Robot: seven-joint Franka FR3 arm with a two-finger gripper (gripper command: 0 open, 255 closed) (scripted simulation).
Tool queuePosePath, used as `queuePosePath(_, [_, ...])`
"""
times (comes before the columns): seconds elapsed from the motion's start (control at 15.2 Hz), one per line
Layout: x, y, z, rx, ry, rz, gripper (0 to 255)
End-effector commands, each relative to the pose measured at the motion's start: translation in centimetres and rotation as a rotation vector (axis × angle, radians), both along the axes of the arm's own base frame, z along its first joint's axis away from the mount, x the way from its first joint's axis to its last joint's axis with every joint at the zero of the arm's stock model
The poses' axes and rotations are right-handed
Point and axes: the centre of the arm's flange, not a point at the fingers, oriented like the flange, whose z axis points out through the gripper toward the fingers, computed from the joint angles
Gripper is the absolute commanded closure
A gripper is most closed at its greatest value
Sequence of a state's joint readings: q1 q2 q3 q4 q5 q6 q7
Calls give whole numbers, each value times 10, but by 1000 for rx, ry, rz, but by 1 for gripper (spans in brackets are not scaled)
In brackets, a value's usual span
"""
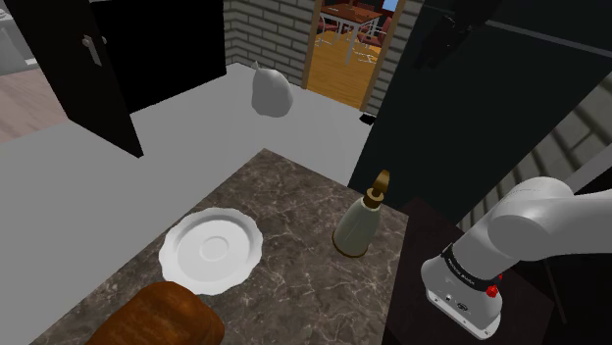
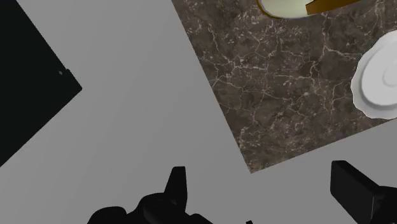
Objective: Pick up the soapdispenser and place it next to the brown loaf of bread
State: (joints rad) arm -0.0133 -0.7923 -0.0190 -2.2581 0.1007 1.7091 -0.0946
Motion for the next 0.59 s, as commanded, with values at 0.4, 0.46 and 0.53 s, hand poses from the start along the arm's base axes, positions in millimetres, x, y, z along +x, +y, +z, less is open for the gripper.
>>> queuePosePath(0.4, [-27, 42, -56, 22, 57, -94, 0])
queuePosePath(0.46, [-32, 50, -65, 26, 66, -110, 0])
queuePosePath(0.53, [-36, 57, -74, 29, 75, -126, 0])
